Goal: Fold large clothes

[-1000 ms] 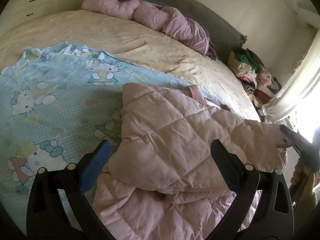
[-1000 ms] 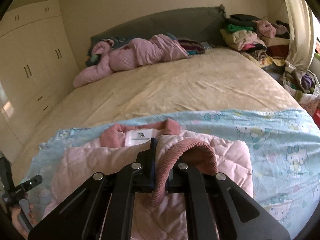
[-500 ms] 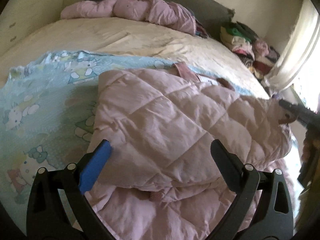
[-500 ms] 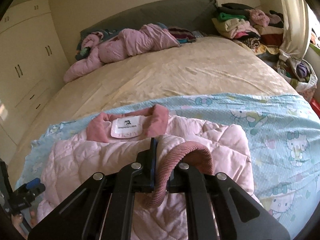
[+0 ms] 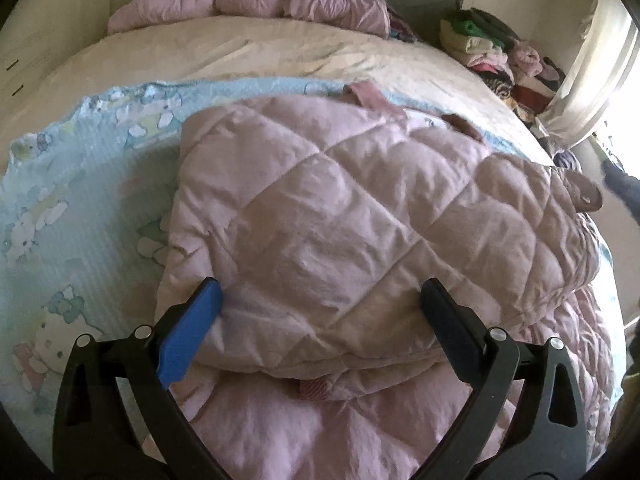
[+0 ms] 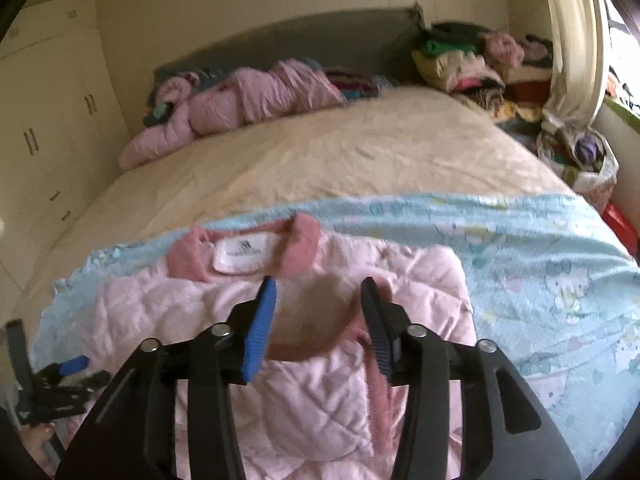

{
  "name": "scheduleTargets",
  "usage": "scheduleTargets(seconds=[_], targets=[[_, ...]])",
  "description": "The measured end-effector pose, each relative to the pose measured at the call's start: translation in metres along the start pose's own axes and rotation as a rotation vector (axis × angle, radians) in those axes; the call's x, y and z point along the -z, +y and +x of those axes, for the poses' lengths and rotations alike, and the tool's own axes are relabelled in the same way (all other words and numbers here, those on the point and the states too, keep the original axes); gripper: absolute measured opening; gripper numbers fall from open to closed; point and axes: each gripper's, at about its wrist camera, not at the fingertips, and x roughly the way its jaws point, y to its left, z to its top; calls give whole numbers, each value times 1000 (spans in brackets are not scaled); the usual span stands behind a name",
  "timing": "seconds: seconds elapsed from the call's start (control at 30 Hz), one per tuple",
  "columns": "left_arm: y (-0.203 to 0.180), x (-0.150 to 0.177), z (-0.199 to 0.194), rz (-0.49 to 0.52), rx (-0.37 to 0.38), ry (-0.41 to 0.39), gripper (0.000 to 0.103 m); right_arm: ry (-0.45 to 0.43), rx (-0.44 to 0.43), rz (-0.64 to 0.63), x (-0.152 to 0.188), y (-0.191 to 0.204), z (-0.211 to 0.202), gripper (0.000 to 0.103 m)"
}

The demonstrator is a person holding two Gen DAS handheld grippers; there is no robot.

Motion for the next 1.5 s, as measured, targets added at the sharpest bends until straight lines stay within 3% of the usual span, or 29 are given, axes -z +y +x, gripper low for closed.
scheduleTargets(seconds=[0.1,0.17,0.3,0.5,0.8,1.07,1.3,1.47,1.5], targets=[[1,4,5,5,-1,8,93,-22,-42,-43,-3,18,-8,57],[1,5,5,2,1,8,93,-7,-68,-97,-3,36,-7,58],[1,5,5,3,1,8,93,59,-100,-182,4,69,10,64],[0,6,5,3,2,9,93,182,-110,-240,24,104,51,65],[0,6,2,7,7,10,93,322,-40,-182,50,89,98,66],[-3,4,-4,24,-4,8,93,292,-50,-148,68,82,101,68],[-3,-1,-11,18,-5,0,93,234,-116,-73,61,72,71,84],[-6,-2,-16,20,-10,0,93,227,-112,-59,59,69,59,86],[-6,-2,-17,19,-9,1,93,225,-111,-55,58,69,57,92]])
